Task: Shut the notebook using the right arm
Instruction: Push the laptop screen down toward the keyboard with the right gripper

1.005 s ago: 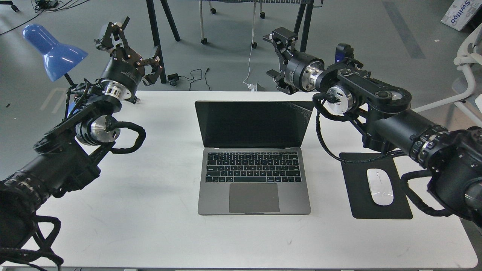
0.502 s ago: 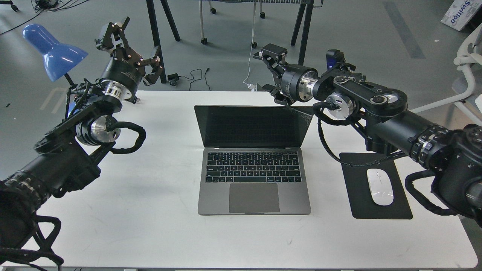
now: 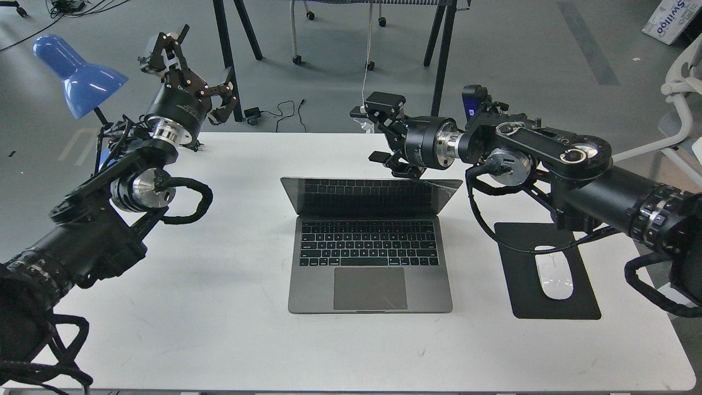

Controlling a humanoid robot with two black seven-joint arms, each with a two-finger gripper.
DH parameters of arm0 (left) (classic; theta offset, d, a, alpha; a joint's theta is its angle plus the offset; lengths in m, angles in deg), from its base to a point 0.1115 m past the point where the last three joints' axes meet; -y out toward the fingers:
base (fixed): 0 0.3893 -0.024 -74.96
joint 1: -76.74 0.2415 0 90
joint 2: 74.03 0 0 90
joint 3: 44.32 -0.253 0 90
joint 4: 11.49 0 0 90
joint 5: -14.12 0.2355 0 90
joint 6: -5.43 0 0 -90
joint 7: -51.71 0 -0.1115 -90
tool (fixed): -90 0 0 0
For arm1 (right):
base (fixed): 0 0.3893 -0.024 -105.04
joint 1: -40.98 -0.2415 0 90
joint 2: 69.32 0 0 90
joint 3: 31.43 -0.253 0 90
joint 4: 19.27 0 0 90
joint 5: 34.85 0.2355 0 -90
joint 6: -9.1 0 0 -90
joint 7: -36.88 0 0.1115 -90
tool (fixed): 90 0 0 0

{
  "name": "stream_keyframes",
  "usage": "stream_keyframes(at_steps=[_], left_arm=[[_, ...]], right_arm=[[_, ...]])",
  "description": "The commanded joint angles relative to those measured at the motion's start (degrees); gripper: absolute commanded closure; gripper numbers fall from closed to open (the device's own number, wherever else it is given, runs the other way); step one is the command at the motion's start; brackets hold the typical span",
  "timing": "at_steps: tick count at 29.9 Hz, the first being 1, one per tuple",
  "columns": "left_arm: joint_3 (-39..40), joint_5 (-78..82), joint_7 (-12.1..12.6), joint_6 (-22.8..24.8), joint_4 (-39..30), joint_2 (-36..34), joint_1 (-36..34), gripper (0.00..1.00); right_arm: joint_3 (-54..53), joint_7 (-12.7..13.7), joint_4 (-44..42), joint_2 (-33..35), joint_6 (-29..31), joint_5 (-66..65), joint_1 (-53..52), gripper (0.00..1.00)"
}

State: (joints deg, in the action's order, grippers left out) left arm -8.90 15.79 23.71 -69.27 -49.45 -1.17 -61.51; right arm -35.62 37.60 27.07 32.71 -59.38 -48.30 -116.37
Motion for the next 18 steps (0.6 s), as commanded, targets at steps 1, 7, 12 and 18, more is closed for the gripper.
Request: stream_keyframes(at_steps=[1, 7, 12, 18], left_arm=[[0.0, 0.0, 0.0, 0.0, 0.0, 0.0, 0.0, 0.00], [0.0, 0.0, 0.0, 0.0, 0.0, 0.0, 0.0, 0.00], [0.0, 0.0, 0.0, 0.0, 0.0, 0.0, 0.0, 0.00], [0.0, 0.0, 0.0, 0.0, 0.0, 0.0, 0.0, 0.00]], right_arm=[[1.5, 0.0, 3.7, 1.9, 0.0, 0.0, 0.4, 0.00], [5.8, 0.0, 6.2, 2.7, 0.0, 0.0, 0.4, 0.00], [8.9, 0.0, 6.5, 2.6, 0.0, -1.3, 0.4, 0.00], [10.4, 0.0, 6.5, 2.1, 0.0, -4.9, 0.6, 0.00]])
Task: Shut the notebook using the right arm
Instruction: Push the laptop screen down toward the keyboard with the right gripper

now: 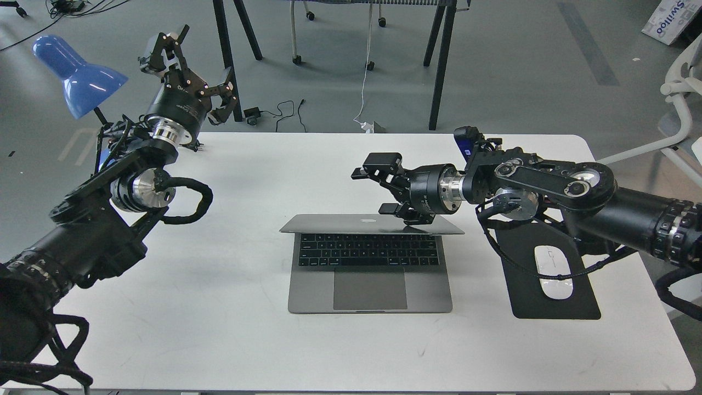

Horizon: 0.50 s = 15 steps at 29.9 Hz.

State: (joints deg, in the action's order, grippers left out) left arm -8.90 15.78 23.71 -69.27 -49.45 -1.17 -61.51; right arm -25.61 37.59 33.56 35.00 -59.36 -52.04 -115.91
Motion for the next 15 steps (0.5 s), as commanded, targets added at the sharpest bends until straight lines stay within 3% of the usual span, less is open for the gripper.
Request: stream_keyframes(at_steps=[1, 15], left_arm=[[0.0, 0.0, 0.0, 0.0, 0.0, 0.0, 0.0, 0.00], [0.0, 0.0, 0.0, 0.0, 0.1, 0.1, 0.0, 0.00]], right_arm=[[0.5, 0.0, -0.1, -0.2, 0.0, -1.3, 0.1, 0.00], [4.3, 0.0, -0.2, -0.4, -0.1, -4.3, 1.2, 0.00]])
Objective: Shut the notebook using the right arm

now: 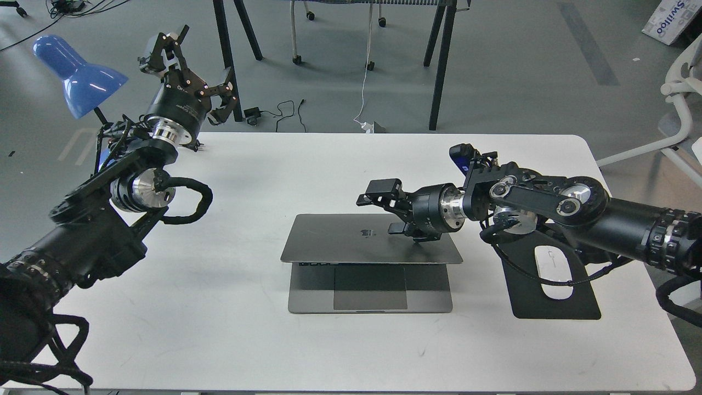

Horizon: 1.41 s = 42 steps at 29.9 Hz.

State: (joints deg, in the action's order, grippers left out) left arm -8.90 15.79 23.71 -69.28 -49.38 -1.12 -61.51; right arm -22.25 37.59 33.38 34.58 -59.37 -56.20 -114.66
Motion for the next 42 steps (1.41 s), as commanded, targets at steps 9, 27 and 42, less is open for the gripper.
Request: stream_keyframes(at_steps=[9, 27, 42], left_arm=[[0.0, 0.0, 0.0, 0.0, 0.0, 0.0, 0.0, 0.00], [0.0, 0.0, 0.0, 0.0, 0.0, 0.0, 0.0, 0.00], [0.0, 0.0, 0.0, 0.0, 0.0, 0.0, 0.0, 0.00]], right_arm=[[3.1, 0.1, -0.4, -2.3, -0.7, -3.4, 0.6, 0.00], [5.9, 0.1, -2.6, -5.6, -1.0, -9.6, 2.1, 0.00], [-4.0, 0.0, -7.0, -4.9, -1.0, -9.2, 0.4, 0.00]])
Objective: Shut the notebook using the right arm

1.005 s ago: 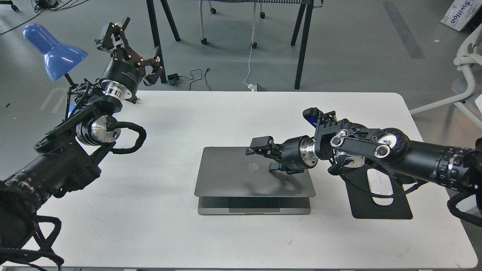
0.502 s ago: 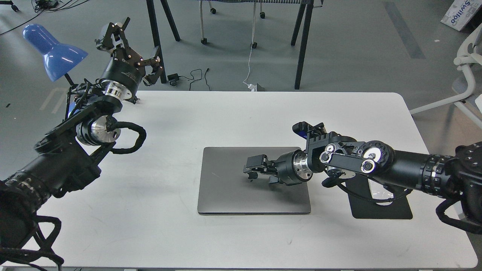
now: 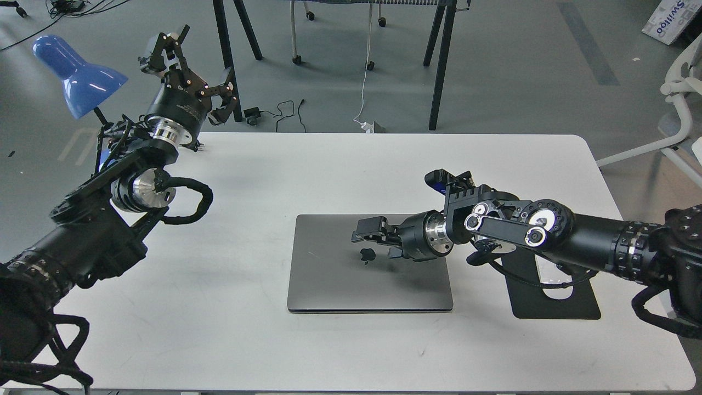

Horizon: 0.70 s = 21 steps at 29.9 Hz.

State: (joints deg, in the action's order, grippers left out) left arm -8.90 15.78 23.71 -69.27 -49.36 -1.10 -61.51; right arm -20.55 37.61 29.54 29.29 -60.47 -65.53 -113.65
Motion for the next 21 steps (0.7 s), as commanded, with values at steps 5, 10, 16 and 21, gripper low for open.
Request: stream_keyframes(at_steps=[5, 10, 16, 21], left_arm=[[0.0, 0.0, 0.0, 0.0, 0.0, 0.0, 0.0, 0.00], [0.0, 0.0, 0.0, 0.0, 0.0, 0.0, 0.0, 0.00], [0.0, 0.0, 0.0, 0.0, 0.0, 0.0, 0.0, 0.00], [0.0, 0.0, 0.0, 0.0, 0.0, 0.0, 0.0, 0.00]], right_arm=[[-19.7, -0.2, -12.1, 0.0, 0.0, 0.3, -0.6, 0.00], [-34.8, -0.5, -16.8, 0.0, -0.2, 0.4, -0.2, 0.00], [-52.8, -0.7, -16.6, 0.2, -0.7, 0.8, 1.7, 0.00], [-63.4, -0.8, -15.8, 0.2, 0.3, 4.6, 3.7, 0.00]])
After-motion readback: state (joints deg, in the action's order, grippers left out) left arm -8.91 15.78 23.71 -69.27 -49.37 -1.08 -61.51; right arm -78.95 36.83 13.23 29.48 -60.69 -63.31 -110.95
